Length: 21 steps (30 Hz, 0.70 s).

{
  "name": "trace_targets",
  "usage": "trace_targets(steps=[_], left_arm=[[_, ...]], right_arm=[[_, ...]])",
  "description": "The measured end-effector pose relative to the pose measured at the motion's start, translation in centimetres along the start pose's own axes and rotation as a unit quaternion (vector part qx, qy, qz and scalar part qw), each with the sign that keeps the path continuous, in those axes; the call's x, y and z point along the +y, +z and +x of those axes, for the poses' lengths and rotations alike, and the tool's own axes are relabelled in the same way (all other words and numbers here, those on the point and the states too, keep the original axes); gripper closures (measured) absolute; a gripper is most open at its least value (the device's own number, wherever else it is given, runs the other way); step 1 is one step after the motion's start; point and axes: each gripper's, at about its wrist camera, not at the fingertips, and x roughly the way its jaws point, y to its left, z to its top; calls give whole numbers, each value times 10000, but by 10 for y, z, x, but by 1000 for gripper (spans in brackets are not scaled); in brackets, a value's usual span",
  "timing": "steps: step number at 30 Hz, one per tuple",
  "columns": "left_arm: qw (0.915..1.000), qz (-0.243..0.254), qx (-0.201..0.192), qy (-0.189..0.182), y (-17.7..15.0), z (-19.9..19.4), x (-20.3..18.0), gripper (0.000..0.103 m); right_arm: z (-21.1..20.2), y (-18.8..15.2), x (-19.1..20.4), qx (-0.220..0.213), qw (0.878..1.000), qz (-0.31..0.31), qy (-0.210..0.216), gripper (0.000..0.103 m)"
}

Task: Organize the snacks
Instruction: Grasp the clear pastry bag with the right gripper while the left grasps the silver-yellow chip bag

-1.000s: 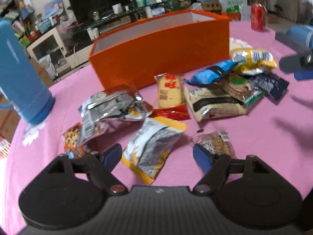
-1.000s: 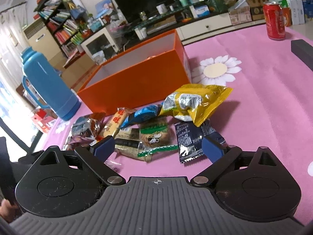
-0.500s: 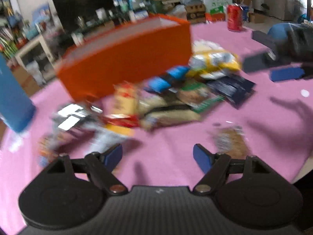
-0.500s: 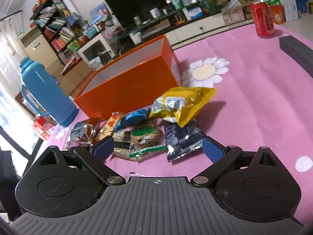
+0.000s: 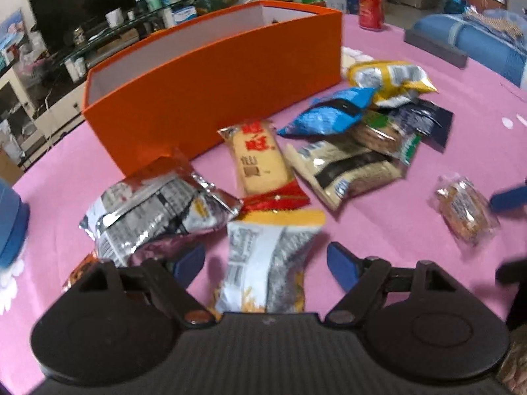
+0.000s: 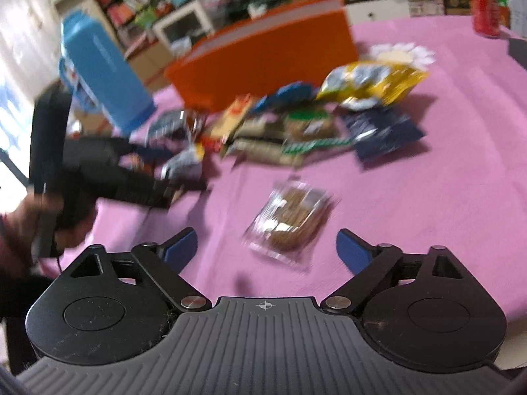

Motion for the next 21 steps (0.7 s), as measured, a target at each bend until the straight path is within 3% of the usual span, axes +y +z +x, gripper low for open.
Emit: trace_targets(steps=[4, 7, 13, 18, 21], left_arm=[[9979, -621, 19, -190, -3, -2, 11, 34], [9964, -848, 51, -44, -11, -12, 6, 38], [9903, -1351, 90, 319, -33, -35, -21, 38], [9867, -1423, -35, 785, -18, -31, -18, 29], [9851, -1587, -99, 663, -11, -27, -13, 29]], right_arm=[[6, 2, -1, 34, 10000, 41, -57, 23], [4, 2, -10, 25, 9997, 235, -43, 23], [3, 2, -2, 2, 10000, 22, -31, 23], [7, 7, 8, -59, 9995, -238, -185, 23], [10, 9, 12, -94, 9993, -262, -268, 26]])
